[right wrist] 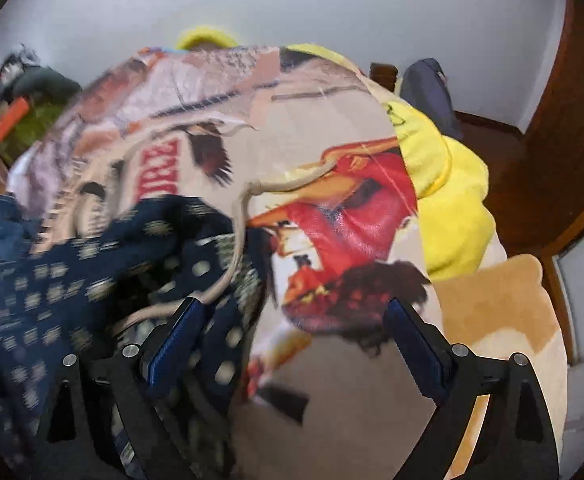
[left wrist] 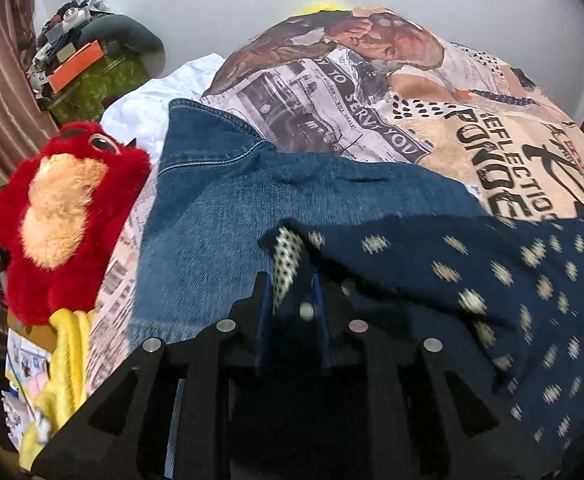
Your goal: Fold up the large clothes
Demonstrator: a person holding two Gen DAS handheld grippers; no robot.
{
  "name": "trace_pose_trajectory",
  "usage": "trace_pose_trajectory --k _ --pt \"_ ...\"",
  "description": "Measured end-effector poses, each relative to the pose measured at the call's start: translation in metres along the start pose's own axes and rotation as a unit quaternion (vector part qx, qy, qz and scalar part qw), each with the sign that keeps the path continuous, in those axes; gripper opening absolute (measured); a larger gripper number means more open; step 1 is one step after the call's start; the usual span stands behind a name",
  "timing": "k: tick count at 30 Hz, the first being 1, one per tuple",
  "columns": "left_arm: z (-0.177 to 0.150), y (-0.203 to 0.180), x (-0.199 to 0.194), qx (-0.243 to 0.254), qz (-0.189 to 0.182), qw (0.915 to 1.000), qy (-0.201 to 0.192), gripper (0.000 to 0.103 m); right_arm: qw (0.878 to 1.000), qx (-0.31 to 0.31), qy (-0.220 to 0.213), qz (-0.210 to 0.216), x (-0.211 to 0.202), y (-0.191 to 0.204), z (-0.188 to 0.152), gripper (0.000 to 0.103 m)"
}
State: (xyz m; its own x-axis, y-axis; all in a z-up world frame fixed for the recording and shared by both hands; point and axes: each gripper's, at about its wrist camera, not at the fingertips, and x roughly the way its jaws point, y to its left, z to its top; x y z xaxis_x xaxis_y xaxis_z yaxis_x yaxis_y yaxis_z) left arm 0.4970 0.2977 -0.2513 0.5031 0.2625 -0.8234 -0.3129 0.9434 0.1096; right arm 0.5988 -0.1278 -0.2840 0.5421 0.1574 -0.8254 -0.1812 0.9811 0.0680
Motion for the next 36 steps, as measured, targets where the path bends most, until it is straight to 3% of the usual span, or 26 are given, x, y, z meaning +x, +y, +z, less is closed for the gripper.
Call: trace_pose_trajectory --k 8,13,16,21,23,29,36 --pt "-0.019 -0.011 -0.082 0.023 -0.019 0.9991 -0.029 0.03 0.996 -0.05 -0.055 0.053 -0.109 0.026 -0.017 0.093" --pt "-0.042 -0.014 -0.151 0.034 -0.042 0.9959 -0.073 0.052 0.992 -0.075 -0.082 0.053 -0.174 0.044 -0.037 0.094" --pt "-0.059 -0.014 -0.185 0.034 -0.057 0.9936 -0.091 0.058 0.991 -0.08 -0.084 0.063 -0.203 0.052 -0.055 0.094" --pt "-0.093 -0.009 -0.226 0.033 -0.065 0.9917 -0.106 0.078 0.99 -0.09 -0.082 0.075 -0.242 0.061 -0.099 0.095" --pt "-0.108 -0.005 -0.234 0.033 -0.067 0.9915 -0.107 0.081 0.99 -0.093 -0.079 0.075 -0.251 0.063 -0.118 0.095" --pt "-0.164 0.002 -0.236 0.021 -0.094 0.9937 -0.058 0.083 0.99 -0.097 -0.053 0.083 -0.26 0.06 -0.181 0.095" --pt "-0.241 0.0 -0.211 0.011 -0.115 0.9924 0.043 0.082 0.993 -0.078 0.01 0.085 -0.245 0.043 -0.244 0.095"
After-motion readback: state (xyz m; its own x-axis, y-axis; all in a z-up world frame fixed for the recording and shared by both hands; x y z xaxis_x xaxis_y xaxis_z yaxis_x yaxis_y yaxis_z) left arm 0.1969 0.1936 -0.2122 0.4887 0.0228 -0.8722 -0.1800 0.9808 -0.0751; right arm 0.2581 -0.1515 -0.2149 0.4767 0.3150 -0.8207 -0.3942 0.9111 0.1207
